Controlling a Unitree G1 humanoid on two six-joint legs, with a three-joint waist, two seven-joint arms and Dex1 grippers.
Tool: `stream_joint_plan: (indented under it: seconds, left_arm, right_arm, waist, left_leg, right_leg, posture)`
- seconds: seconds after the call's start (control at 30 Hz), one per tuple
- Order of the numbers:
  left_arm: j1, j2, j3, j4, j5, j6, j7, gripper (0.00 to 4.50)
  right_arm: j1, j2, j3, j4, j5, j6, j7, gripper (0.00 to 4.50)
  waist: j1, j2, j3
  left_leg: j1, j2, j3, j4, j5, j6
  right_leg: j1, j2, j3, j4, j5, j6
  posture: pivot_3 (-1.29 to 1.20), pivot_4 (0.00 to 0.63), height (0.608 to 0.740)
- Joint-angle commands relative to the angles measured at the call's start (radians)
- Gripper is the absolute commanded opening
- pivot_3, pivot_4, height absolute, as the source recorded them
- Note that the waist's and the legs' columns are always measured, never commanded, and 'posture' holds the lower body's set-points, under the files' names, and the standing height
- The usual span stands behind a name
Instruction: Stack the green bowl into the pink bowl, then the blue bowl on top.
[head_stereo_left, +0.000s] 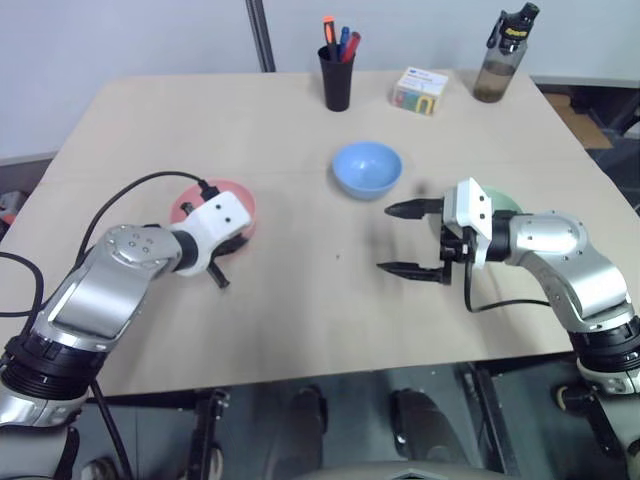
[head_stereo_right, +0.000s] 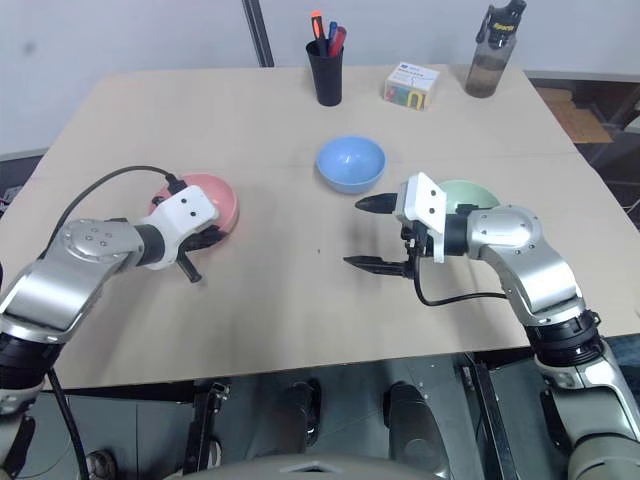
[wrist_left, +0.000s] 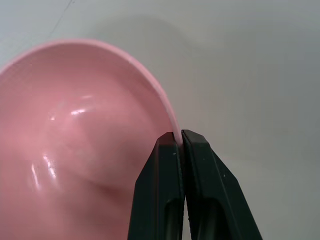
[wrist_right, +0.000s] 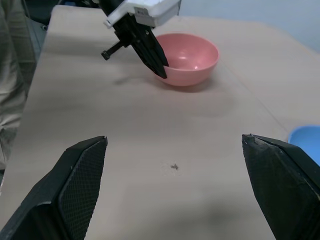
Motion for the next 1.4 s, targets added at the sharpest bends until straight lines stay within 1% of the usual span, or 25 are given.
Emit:
stream_joint_plan:
  seconds: [0.03,0.1,0.2,0.33,0.4,0.43,0.47,0.53,0.57,0.67,0.7,0.77,0.83,0.9,1.0,1.03,1.07,1.1,1.13,1.17,1.23,1.27,1.3,1.37,1.4]
  left_arm:
    - [-0.014,-0.014,0.049,-0.101,-0.080,-0.043,-0.092,0.02]
    - [-0.007,-0.023,0.043,-0.148,-0.124,-0.067,-0.153,0.02]
    - [-0.013,-0.047,-0.020,-0.175,-0.121,-0.145,-0.216,0.02]
    - [-0.089,-0.153,-0.150,-0.097,-0.076,-0.231,-0.275,0.02]
    - [-0.120,-0.186,-0.199,-0.040,-0.042,-0.258,-0.304,0.72]
    - [-0.126,-0.193,-0.210,-0.021,-0.031,-0.270,-0.315,0.97]
    - [-0.136,-0.203,-0.214,-0.008,-0.027,-0.278,-0.321,1.41]
    - [-0.153,-0.219,-0.210,0.008,-0.023,-0.288,-0.325,2.43]
    - [-0.157,-0.222,-0.204,0.012,-0.022,-0.293,-0.328,2.76]
    - [-0.149,-0.225,-0.134,0.001,-0.038,-0.293,-0.299,4.10]
    - [-0.140,-0.224,-0.101,-0.010,-0.048,-0.294,-0.284,4.45]
    - [-0.103,-0.202,-0.017,-0.049,-0.086,-0.279,-0.275,4.45]
    - [-0.047,-0.246,0.124,-0.078,-0.218,-0.266,-0.268,4.45]
    - [0.028,-0.256,0.222,-0.095,-0.225,-0.357,-0.251,4.45]
    - [0.119,-0.211,0.332,-0.120,-0.277,-0.306,-0.264,4.45]
    - [0.140,-0.201,0.354,-0.125,-0.299,-0.293,-0.271,4.50]
    - [0.165,-0.206,0.389,-0.135,-0.336,-0.300,-0.284,4.50]
    - [0.186,-0.206,0.415,-0.142,-0.363,-0.302,-0.292,4.50]
    - [0.209,-0.210,0.443,-0.149,-0.383,-0.311,-0.293,4.50]
    - [0.230,-0.212,0.470,-0.153,-0.398,-0.315,-0.291,4.50]
    - [0.259,-0.211,0.504,-0.158,-0.419,-0.317,-0.285,4.50]
    - [0.270,-0.209,0.514,-0.161,-0.428,-0.318,-0.285,4.50]
    - [0.278,-0.208,0.522,-0.164,-0.437,-0.320,-0.286,4.50]
    - [0.296,-0.202,0.535,-0.168,-0.455,-0.318,-0.292,4.50]
    - [0.306,-0.196,0.544,-0.172,-0.476,-0.306,-0.299,4.50]
  right_arm:
    - [0.008,-0.033,-0.067,-0.021,0.002,-0.010,-0.017,4.50]
    - [0.024,-0.052,-0.091,-0.024,0.001,-0.005,-0.027,4.50]
    - [0.057,-0.078,-0.128,-0.036,0.003,0.008,-0.048,4.50]
    - [0.112,-0.105,-0.168,-0.065,-0.001,0.026,-0.083,4.50]
    - [0.133,-0.112,-0.172,-0.082,-0.004,0.034,-0.097,4.50]
    - [0.137,-0.113,-0.172,-0.086,-0.005,0.037,-0.103,4.50]
    - [0.142,-0.118,-0.174,-0.090,-0.008,0.044,-0.110,4.50]
    - [0.148,-0.128,-0.178,-0.094,-0.016,0.056,-0.129,4.50]
    - [0.150,-0.131,-0.180,-0.094,-0.022,0.061,-0.140,4.50]
    - [0.144,-0.140,-0.173,-0.080,-0.051,0.091,-0.178,4.50]
    - [0.143,-0.143,-0.168,-0.074,-0.062,0.096,-0.186,4.50]
    - [0.144,-0.149,-0.151,-0.055,-0.086,0.103,-0.193,4.50]
    - [0.138,-0.152,-0.127,-0.026,-0.121,0.105,-0.203,4.50]
    - [0.125,-0.144,-0.100,0.012,-0.154,0.096,-0.212,4.50]
    - [0.095,-0.122,-0.051,0.087,-0.198,0.089,-0.220,4.50]
    - [0.085,-0.114,-0.042,0.111,-0.210,0.085,-0.223,4.01]
    - [0.072,-0.105,-0.032,0.141,-0.221,0.081,-0.224,3.84]
    - [0.061,-0.098,-0.026,0.166,-0.230,0.079,-0.224,3.47]
    - [0.044,-0.093,-0.020,0.196,-0.243,0.076,-0.227,2.85]
    - [0.028,-0.090,-0.015,0.223,-0.255,0.075,-0.229,2.49]
    - [0.007,-0.088,-0.008,0.260,-0.271,0.072,-0.224,1.55]
    - [0.000,-0.086,-0.006,0.273,-0.277,0.068,-0.221,1.25]
    - [-0.005,-0.085,-0.005,0.282,-0.282,0.064,-0.218,0.58]
    - [-0.014,-0.080,-0.004,0.295,-0.289,0.054,-0.212,0.03]
    - [-0.018,-0.079,-0.004,0.297,-0.294,0.049,-0.212,0.03]
  waist:
    - [0.000,0.000,0.000]
    - [0.002,0.000,0.000]
    - [-0.001,0.000,0.000]
    - [0.006,0.000,0.000]
    - [0.008,0.000,0.000]
    - [0.006,0.000,0.000]
    - [0.002,0.000,0.000]
    - [-0.002,0.000,0.000]
    - [-0.002,0.000,0.000]
    - [-0.002,0.000,0.000]
    - [-0.002,0.000,0.000]
    - [-0.003,0.000,0.000]
    - [-0.006,0.000,0.000]
    - [-0.006,0.000,0.000]
    - [-0.005,0.000,0.000]
    - [-0.005,0.000,0.000]
    - [-0.005,0.000,0.000]
    - [-0.004,0.000,0.000]
    - [-0.003,0.000,0.000]
    - [-0.003,0.000,0.000]
    - [-0.002,0.000,0.000]
    - [-0.002,0.000,0.000]
    - [-0.002,0.000,0.000]
    - [-0.002,0.000,0.000]
    - [-0.003,0.000,0.000]
  left_leg:
    - [0.000,0.000,0.000,0.000,0.000,0.000]
    - [0.000,0.000,0.000,0.000,0.000,0.000]
    - [0.000,0.000,0.000,0.000,0.000,0.000]
    - [0.001,0.000,0.000,0.002,0.000,0.000]
    - [0.000,0.000,0.000,0.004,0.000,0.000]
    - [0.000,0.000,0.000,0.004,0.000,0.000]
    - [0.000,0.000,0.000,0.005,0.000,0.000]
    - [0.001,0.000,0.000,0.004,0.000,0.000]
    - [0.001,0.000,0.000,0.004,0.000,0.000]
    - [0.001,0.000,0.000,0.004,0.000,0.000]
    - [0.001,0.000,0.000,0.004,0.000,0.000]
    - [0.001,0.000,0.000,0.004,0.000,0.000]
    - [0.001,0.000,0.000,0.004,0.000,0.000]
    - [0.001,0.000,0.000,0.004,0.000,0.000]
    - [0.001,0.000,0.000,0.004,0.000,0.000]
    - [0.001,0.000,0.000,0.004,0.000,0.000]
    - [0.002,0.000,0.000,0.004,0.000,0.000]
    - [0.002,0.000,0.000,0.004,0.000,0.000]
    - [0.001,0.000,0.001,0.005,0.000,0.000]
    - [0.001,0.000,0.000,0.005,0.000,0.000]
    - [0.001,0.000,0.001,0.005,0.000,0.000]
    - [0.001,0.000,0.000,0.005,0.000,0.000]
    - [0.001,0.000,0.000,0.005,0.000,0.000]
    - [0.001,0.000,0.000,0.005,0.000,0.000]
    - [0.001,0.000,0.000,0.005,0.000,0.000]
  right_leg:
    - [0.000,0.000,0.000,0.000,0.000,0.000]
    - [0.000,0.000,0.000,0.000,0.000,-0.001]
    - [0.000,0.000,0.000,0.000,0.002,-0.003]
    - [0.002,0.000,0.000,0.001,0.002,-0.003]
    - [0.002,0.000,0.000,0.001,0.001,-0.003]
    - [0.002,0.000,0.000,0.001,0.001,-0.003]
    - [0.002,0.001,0.001,0.001,0.001,-0.003]
    - [0.002,0.001,0.001,0.001,0.000,-0.001]
    - [0.002,0.001,0.001,0.002,0.000,0.000]
    - [0.002,0.001,0.001,0.002,0.001,0.002]
    - [0.002,0.001,0.002,0.002,0.001,0.002]
    - [0.002,0.001,0.002,0.002,0.001,0.002]
    - [0.002,0.001,0.002,0.002,0.001,0.002]
    - [0.002,0.001,0.002,0.002,0.001,0.002]
    - [0.002,0.001,0.002,0.001,0.001,0.001]
    - [0.002,0.001,0.002,0.002,0.001,0.001]
    - [0.002,0.001,0.002,0.002,0.000,0.000]
    - [0.002,0.001,0.002,0.002,-0.001,-0.001]
    - [0.002,0.001,0.002,0.002,-0.001,-0.001]
    - [0.002,0.001,0.002,0.002,-0.001,-0.002]
    - [0.002,0.001,0.002,0.002,0.000,-0.002]
    - [0.002,0.001,0.002,0.002,0.001,-0.005]
    - [0.002,0.001,0.002,0.002,0.001,-0.005]
    - [0.002,0.001,0.002,0.002,0.001,-0.005]
    - [0.002,0.001,0.002,0.002,0.001,-0.005]
  posture:
    - [0.00,0.150,0.740]
    - [0.00,0.150,0.740]
    - [0.00,0.150,0.740]
    - [0.00,0.150,0.740]
    - [0.00,0.150,0.740]
    - [0.00,0.150,0.740]
    - [0.00,0.150,0.740]
    - [0.00,0.150,0.740]
    - [0.00,0.150,0.740]
    - [0.00,0.150,0.740]
    - [0.00,0.150,0.740]
    - [0.00,0.150,0.740]
    - [0.00,0.150,0.740]
    - [0.00,0.150,0.740]
    - [0.00,0.150,0.740]
    - [0.00,0.150,0.740]
    - [0.00,0.150,0.740]
    - [0.00,0.150,0.740]
    - [0.00,0.150,0.740]
    - [0.00,0.150,0.740]
    - [0.00,0.150,0.740]
    - [0.00,0.150,0.740]
    - [0.00,0.150,0.740]
    - [0.00,0.150,0.740]
    - [0.00,0.150,0.740]
